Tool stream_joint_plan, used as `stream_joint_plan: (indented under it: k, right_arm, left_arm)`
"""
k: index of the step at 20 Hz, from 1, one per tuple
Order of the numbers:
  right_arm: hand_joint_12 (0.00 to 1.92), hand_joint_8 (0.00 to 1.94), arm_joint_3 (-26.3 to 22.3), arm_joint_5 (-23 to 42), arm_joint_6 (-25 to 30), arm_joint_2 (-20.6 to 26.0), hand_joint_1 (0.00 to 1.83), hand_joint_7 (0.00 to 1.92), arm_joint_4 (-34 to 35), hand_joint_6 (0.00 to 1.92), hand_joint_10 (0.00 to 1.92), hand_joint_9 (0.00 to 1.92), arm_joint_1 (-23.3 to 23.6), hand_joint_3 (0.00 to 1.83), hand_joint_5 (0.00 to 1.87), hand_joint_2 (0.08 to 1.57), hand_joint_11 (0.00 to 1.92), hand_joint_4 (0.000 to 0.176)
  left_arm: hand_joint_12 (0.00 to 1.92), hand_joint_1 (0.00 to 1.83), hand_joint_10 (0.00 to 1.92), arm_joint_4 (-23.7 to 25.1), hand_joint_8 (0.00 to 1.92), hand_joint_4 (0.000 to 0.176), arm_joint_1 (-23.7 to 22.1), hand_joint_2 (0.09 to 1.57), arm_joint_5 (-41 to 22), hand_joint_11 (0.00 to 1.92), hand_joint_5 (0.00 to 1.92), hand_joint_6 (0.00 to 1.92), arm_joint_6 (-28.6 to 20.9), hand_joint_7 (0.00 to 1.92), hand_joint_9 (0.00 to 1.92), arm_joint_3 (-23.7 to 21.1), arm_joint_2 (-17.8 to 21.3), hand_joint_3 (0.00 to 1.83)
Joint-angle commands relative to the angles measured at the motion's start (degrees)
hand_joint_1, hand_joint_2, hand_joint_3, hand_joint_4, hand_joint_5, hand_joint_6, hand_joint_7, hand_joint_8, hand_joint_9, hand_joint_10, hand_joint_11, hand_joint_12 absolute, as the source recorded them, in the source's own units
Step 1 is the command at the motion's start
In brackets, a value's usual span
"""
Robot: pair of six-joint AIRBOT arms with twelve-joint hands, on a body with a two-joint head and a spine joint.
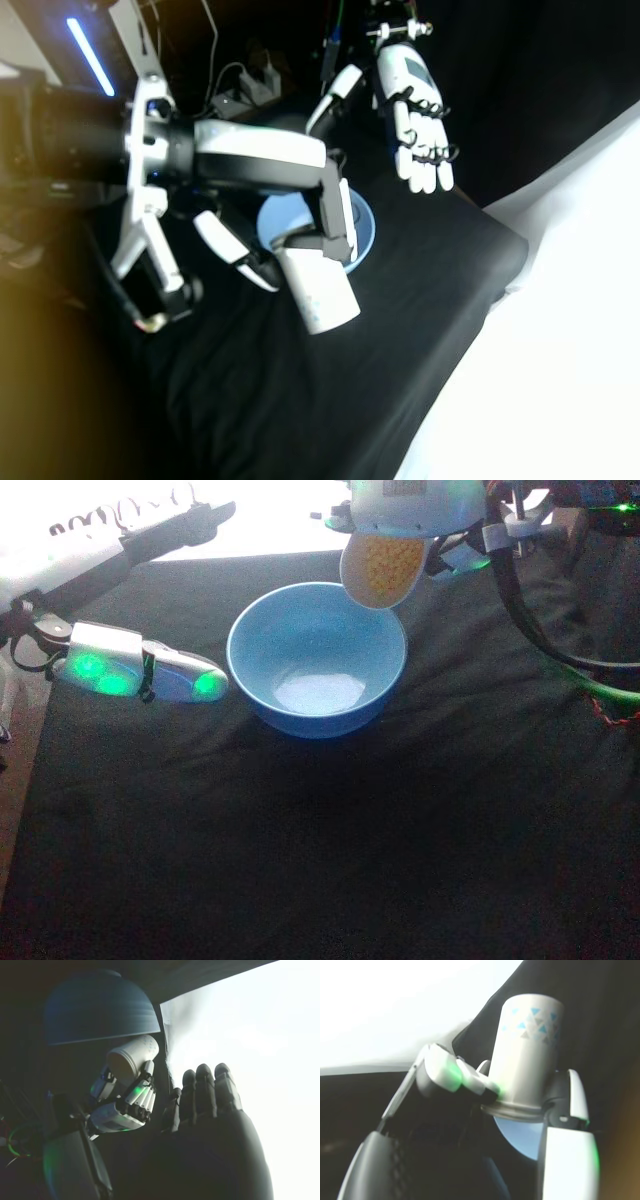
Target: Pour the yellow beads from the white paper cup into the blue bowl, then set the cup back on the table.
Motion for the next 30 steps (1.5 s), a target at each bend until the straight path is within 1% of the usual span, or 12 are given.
stream_joint_plan:
  k: [1, 2, 8, 9, 10, 11, 14, 21, 23, 26, 28, 30]
  right_arm:
    - [1.92, 1.86, -0.2, -2.4, -0.5, -0.2, 1.1, 0.93, 0.3, 1.3, 1.92, 1.0, 1.2, 0.0, 0.77, 1.23, 0.97, 0.0]
    - [1.92, 1.84, -0.2, -2.5, -0.5, -0.3, 1.12, 0.98, 0.1, 1.23, 1.92, 1.04, 1.2, 0.0, 0.81, 1.2, 1.02, 0.0]
    - [1.92, 1.94, -0.4, -2.5, -0.5, -1.1, 1.08, 1.07, -2.1, 1.43, 1.92, 1.22, 1.2, 0.01, 0.73, 1.25, 1.28, 0.0]
    - [1.92, 1.94, -0.5, -2.5, -0.5, -1.1, 0.89, 0.95, -2.3, 1.66, 1.92, 1.11, 1.2, 0.04, 0.56, 1.36, 1.11, 0.0]
    - [1.92, 1.94, -0.5, -2.5, -0.5, -1.2, 0.9, 0.95, -2.4, 1.58, 1.92, 1.09, 1.2, 0.01, 0.61, 1.33, 1.08, 0.012]
    - [1.92, 1.94, -0.6, -2.5, -0.5, -1.3, 1.0, 1.04, -2.6, 1.45, 1.92, 1.19, 1.3, 0.0, 0.71, 1.28, 1.21, 0.0]
    - [1.92, 1.94, -0.9, -2.5, -0.5, -1.3, 1.05, 1.08, -3.8, 1.46, 1.92, 1.26, 1.5, 0.0, 0.71, 1.28, 1.35, 0.0]
    - [1.92, 1.94, -1.5, -2.5, -0.5, -1.4, 1.05, 1.08, -6.2, 1.46, 1.92, 1.26, 1.5, 0.0, 0.71, 1.28, 1.35, 0.0]
    - [1.92, 1.94, -1.5, -2.5, -0.5, -1.7, 1.05, 1.08, -6.2, 1.46, 1.92, 1.26, 1.5, 0.0, 0.71, 1.28, 1.35, 0.0]
    - [1.92, 1.94, -1.5, -2.5, -0.5, -2.0, 1.05, 1.08, -6.2, 1.46, 1.92, 1.26, 1.5, 0.0, 0.71, 1.28, 1.35, 0.0]
    - [1.92, 1.94, -1.5, -2.5, -0.5, -2.4, 1.05, 1.08, -6.2, 1.46, 1.92, 1.26, 1.5, 0.0, 0.71, 1.28, 1.35, 0.0]
    - [1.92, 1.94, -1.3, -2.5, -0.5, -2.8, 1.05, 1.08, -6.2, 1.46, 1.92, 1.26, 1.5, 0.0, 0.71, 1.28, 1.35, 0.0]
  left_arm:
    - [0.0, 0.64, 0.0, -1.1, 0.0, 0.106, -0.9, 0.77, -6.3, 0.0, 0.01, 0.0, -0.7, 0.16, 0.12, 0.2, -0.3, 0.0]
    - [0.0, 0.64, 0.0, -0.9, 0.0, 0.1, -1.1, 0.77, -6.2, 0.0, 0.01, 0.0, -0.8, 0.16, 0.12, 0.2, -0.4, 0.0]
    - [0.0, 0.63, 0.0, -0.1, 0.0, 0.098, -1.7, 0.77, -5.8, 0.01, 0.0, 0.0, -1.2, 0.15, 0.12, 0.6, -1.0, 0.0]
    - [0.0, 0.64, 0.01, -0.1, 0.0, 0.088, -1.7, 0.77, -5.7, 0.0, 0.01, 0.0, -1.2, 0.15, 0.13, 0.6, -1.1, 0.0]
    - [0.0, 0.65, 0.0, 0.0, 0.0, 0.084, -1.7, 0.77, -5.6, 0.0, 0.01, 0.0, -1.2, 0.15, 0.12, 0.6, -1.1, 0.0]
    - [0.0, 0.66, 0.0, 0.1, 0.0, 0.085, -1.8, 0.78, -5.6, 0.0, 0.01, 0.0, -1.2, 0.15, 0.12, 0.7, -1.2, 0.0]
    - [0.0, 0.66, 0.01, 0.3, 0.0, 0.103, -1.9, 0.76, -5.4, 0.0, 0.02, 0.01, -1.3, 0.15, 0.12, 0.8, -1.4, 0.0]
    - [0.0, 0.66, 0.0, 0.8, 0.0, 0.099, -2.3, 0.77, -5.2, 0.0, 0.02, 0.0, -1.5, 0.16, 0.13, 1.1, -1.8, 0.0]
    - [0.0, 0.66, 0.01, 0.9, 0.0, 0.083, -2.4, 0.78, -5.2, 0.0, 0.02, 0.0, -1.6, 0.16, 0.14, 1.1, -1.9, 0.01]
    - [0.0, 0.63, 0.0, 0.9, 0.0, 0.104, -2.5, 0.77, -5.4, 0.0, 0.0, 0.0, -1.7, 0.13, 0.1, 1.1, -1.9, 0.0]
    - [0.0, 0.65, 0.0, 0.9, 0.0, 0.094, -2.5, 0.77, -5.5, 0.0, 0.01, 0.0, -1.9, 0.14, 0.11, 1.1, -1.9, 0.0]
    - [0.0, 0.64, 0.01, 0.8, 0.01, 0.1, -2.5, 0.78, -5.8, 0.01, 0.02, 0.01, -2.1, 0.15, 0.12, 1.1, -1.9, 0.0]
